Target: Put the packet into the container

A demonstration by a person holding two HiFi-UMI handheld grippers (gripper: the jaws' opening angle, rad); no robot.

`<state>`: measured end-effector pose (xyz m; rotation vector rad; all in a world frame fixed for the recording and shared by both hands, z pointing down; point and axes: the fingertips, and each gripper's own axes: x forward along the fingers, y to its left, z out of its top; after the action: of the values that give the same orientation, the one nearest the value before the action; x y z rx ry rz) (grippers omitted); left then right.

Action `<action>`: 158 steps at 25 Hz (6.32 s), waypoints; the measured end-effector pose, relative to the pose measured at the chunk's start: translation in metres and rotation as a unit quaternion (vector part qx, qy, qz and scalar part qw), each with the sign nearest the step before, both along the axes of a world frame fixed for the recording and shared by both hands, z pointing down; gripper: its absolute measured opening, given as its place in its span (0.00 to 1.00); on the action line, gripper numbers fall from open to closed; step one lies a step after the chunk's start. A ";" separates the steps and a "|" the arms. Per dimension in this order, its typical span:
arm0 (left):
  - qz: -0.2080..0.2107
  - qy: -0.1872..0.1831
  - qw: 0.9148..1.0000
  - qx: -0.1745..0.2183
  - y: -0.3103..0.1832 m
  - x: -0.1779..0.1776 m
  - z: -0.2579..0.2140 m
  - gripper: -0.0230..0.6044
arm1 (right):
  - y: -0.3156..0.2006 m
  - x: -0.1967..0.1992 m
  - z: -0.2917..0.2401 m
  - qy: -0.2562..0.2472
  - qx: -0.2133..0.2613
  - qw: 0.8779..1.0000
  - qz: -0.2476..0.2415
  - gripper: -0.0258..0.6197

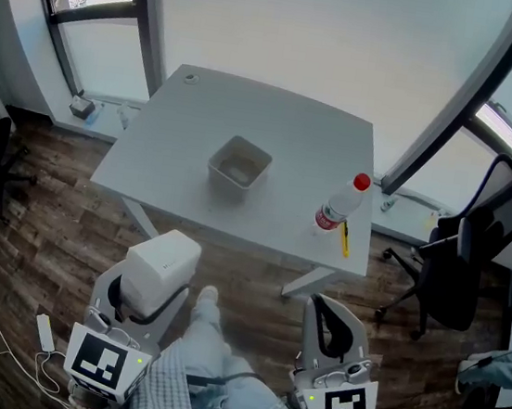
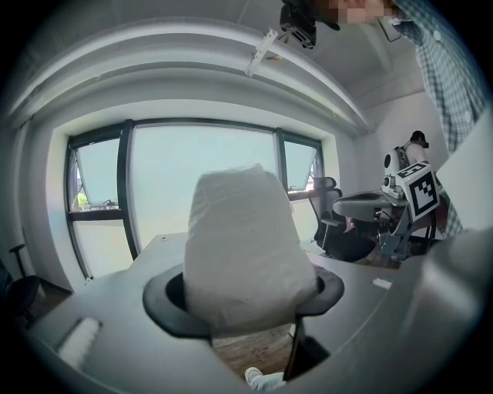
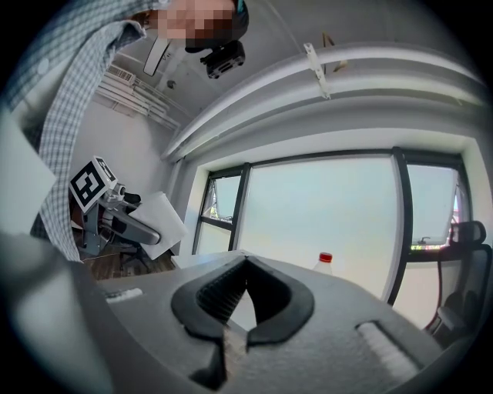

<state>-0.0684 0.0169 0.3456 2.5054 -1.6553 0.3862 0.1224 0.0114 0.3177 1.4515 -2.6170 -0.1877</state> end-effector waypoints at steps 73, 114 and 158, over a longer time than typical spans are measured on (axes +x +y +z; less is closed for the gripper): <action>0.170 -0.062 0.970 -0.164 -0.300 0.042 0.116 0.49 | -0.203 -0.013 -0.006 0.005 -0.040 0.991 0.130 0.04; 0.158 -0.068 0.966 -0.195 -0.310 0.038 0.129 0.54 | -0.209 -0.026 -0.006 -0.008 -0.039 0.992 0.117 0.04; 0.078 0.040 0.995 0.054 -0.237 -0.016 -0.055 0.04 | -0.196 -0.060 -0.038 0.002 0.027 0.999 0.027 0.04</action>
<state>-0.0846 -0.2197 0.2909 2.7000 -1.4964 0.2125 0.0624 -0.1842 0.2798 1.5343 -2.5855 -0.2562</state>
